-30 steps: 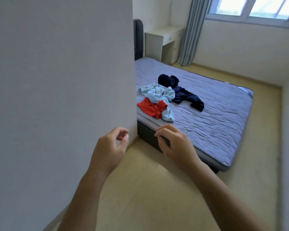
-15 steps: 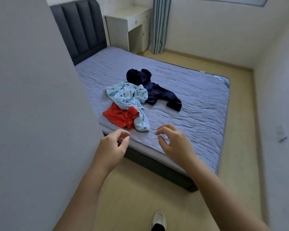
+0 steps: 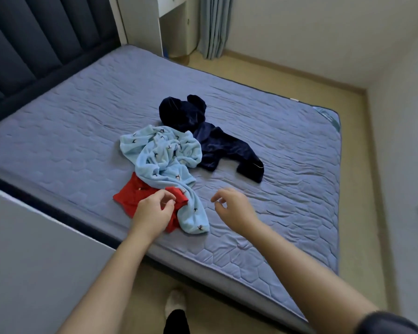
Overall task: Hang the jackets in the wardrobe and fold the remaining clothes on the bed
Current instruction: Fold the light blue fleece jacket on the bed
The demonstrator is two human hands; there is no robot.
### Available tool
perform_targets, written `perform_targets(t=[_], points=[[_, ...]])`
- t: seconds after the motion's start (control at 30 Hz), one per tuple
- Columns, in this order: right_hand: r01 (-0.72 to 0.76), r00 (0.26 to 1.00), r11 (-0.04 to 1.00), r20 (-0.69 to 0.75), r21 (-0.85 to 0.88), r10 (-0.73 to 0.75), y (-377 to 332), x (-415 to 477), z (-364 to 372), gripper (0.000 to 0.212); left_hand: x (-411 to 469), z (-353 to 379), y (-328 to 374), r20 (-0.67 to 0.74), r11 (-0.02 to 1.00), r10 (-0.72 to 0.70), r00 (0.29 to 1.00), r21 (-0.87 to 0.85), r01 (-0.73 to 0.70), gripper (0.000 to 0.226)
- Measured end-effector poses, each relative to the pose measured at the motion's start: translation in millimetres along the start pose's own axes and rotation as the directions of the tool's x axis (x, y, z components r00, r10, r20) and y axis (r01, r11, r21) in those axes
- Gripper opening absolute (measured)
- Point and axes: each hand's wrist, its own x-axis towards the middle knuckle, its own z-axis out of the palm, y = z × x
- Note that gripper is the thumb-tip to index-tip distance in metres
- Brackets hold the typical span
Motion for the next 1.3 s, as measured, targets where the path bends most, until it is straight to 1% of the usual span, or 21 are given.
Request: perform_targets(t=[0.07, 0.13, 0.2, 0.23, 0.33, 0.4, 0.47, 0.5, 0.53, 0.57, 0.63, 0.67, 0.73, 0.8, 0.83, 0.93, 1.07, 1.13, 1.2, 1.23, 1.3], points=[[-0.12, 0.993, 0.991, 0.02, 0.058, 0.119, 20.3, 59.4, 32.0, 0.019, 61.6, 23.7, -30.0, 0.059, 0.999, -0.052, 0.997, 0.014, 0.051, 0.023], [-0.235, 0.972, 0.966, 0.05, 0.112, 0.231, 44.5, 120.6, 72.9, 0.02, 126.3, 51.8, -68.3, 0.093, 0.991, -0.133, 0.987, 0.022, 0.131, 0.017], [-0.335, 0.941, 0.93, 0.101, 0.152, 0.322, 68.9, 177.8, 118.5, 0.02, 186.6, 79.8, -111.3, 0.054, 0.978, -0.206, 0.977, 0.02, 0.206, 0.013], [-0.372, 0.926, 0.914, 0.131, 0.161, 0.354, 80.3, 204.1, 141.5, 0.021, 214.8, 92.7, -132.9, 0.022, 0.971, -0.24, 0.971, 0.027, 0.239, 0.017], [-0.418, 0.903, 0.892, 0.182, 0.171, 0.388, 105.4, 270.6, 206.9, 0.029, 286.5, 122.1, -193.5, -0.075, 0.932, -0.352, 0.933, 0.065, 0.357, 0.04], [-0.429, 0.899, 0.877, 0.194, 0.216, 0.392, 116.4, 302.6, 242.2, 0.042, 322.7, 132.5, -226.6, -0.154, 0.894, -0.423, 0.893, 0.091, 0.439, 0.06], [-0.419, 0.902, 0.87, 0.224, 0.259, 0.368, 126.3, 324.6, 270.7, 0.058, 351.7, 138.2, -254.7, -0.22, 0.852, -0.496, 0.84, 0.06, 0.519, 0.078], [-0.409, 0.903, 0.878, 0.25, 0.249, 0.35, 130.7, 332.1, 281.2, 0.061, 363.4, 139.8, -266.5, -0.234, 0.834, -0.534, 0.813, 0.012, 0.551, 0.082], [-0.405, 0.898, 0.886, 0.283, 0.228, 0.338, 134.6, 336.4, 289.5, 0.058, 372.7, 141.0, -277.6, -0.233, 0.824, -0.559, 0.796, -0.046, 0.565, 0.08], [-0.404, 0.89, 0.889, 0.318, 0.214, 0.328, 138.1, 337.8, 295.6, 0.05, 379.4, 141.2, -285.5, -0.211, 0.821, -0.57, 0.794, -0.107, 0.56, 0.07], [-0.434, 0.859, 0.876, 0.389, 0.21, 0.333, 146.4, 334.8, 302.2, 0.021, 386.7, 141.5, -289.7, -0.128, 0.838, -0.536, 0.834, -0.205, 0.506, 0.041], [-0.464, 0.836, 0.856, 0.433, 0.23, 0.337, 148.7, 331.3, 300.2, 0.017, 387.7, 141.4, -284.8, -0.086, 0.846, -0.506, 0.858, -0.241, 0.475, 0.031], [-0.528, 0.797, 0.792, 0.5, 0.305, 0.339, 149.2, 322.5, 286.4, 0.017, 386.5, 138.5, -262.2, -0.008, 0.861, -0.429, 0.903, -0.306, 0.407, 0.041], [-0.573, 0.79, 0.727, 0.492, 0.378, 0.367, 148.5, 317.9, 263.0, 0.02, 383.9, 130.3, -227.6, 0.04, 0.839, -0.381, 0.924, -0.405, 0.363, 0.046], [-0.588, 0.792, 0.694, 0.468, 0.415, 0.392, 146.7, 317.7, 248.0, 0.024, 383.2, 124.2, -207.8, 0.065, 0.808, -0.367, 0.928, -0.472, 0.352, 0.044], [-0.602, 0.798, 0.629, 0.396, 0.491, 0.455, 133.6, 312.8, 198.3, 0.021, 376.7, 103.7, -140.7, 0.18, 0.675, -0.303, 0.936, -0.653, 0.344, 0.032], [-0.493, 0.843, 0.549, 0.214, 0.674, 0.494, 105.0, 290.6, 136.0, 0.055, 356.5, 72.8, -55.2, 0.235, 0.717, -0.154, 0.96, -0.641, 0.272, 0.032], [-0.483, 0.793, 0.414, 0.185, 0.772, 0.58, 88.1, 277.6, 101.5, 0.064, 343.5, 56.2, -12.1, 0.27, 0.686, -0.097, 0.958, -0.68, 0.261, 0.032], [-0.501, 0.708, 0.275, 0.206, 0.821, 0.675, 75.6, 259.6, 64.0, 0.061, 327.3, 37.2, 33.9, 0.303, 0.626, -0.076, 0.95, -0.727, 0.282, 0.034], [-0.48, 0.711, 0.227, 0.223, 0.847, 0.667, 71.6, 247.9, 45.6, 0.052, 317.3, 26.8, 57.9, 0.308, 0.604, -0.062, 0.949, -0.745, 0.281, 0.034], [-0.342, 0.784, 0.121, 0.212, 0.932, 0.584, 60.4, 218.2, 4.3, 0.032, 294.7, 9.5, 103.7, 0.289, 0.59, -0.026, 0.957, -0.768, 0.248, 0.033]])
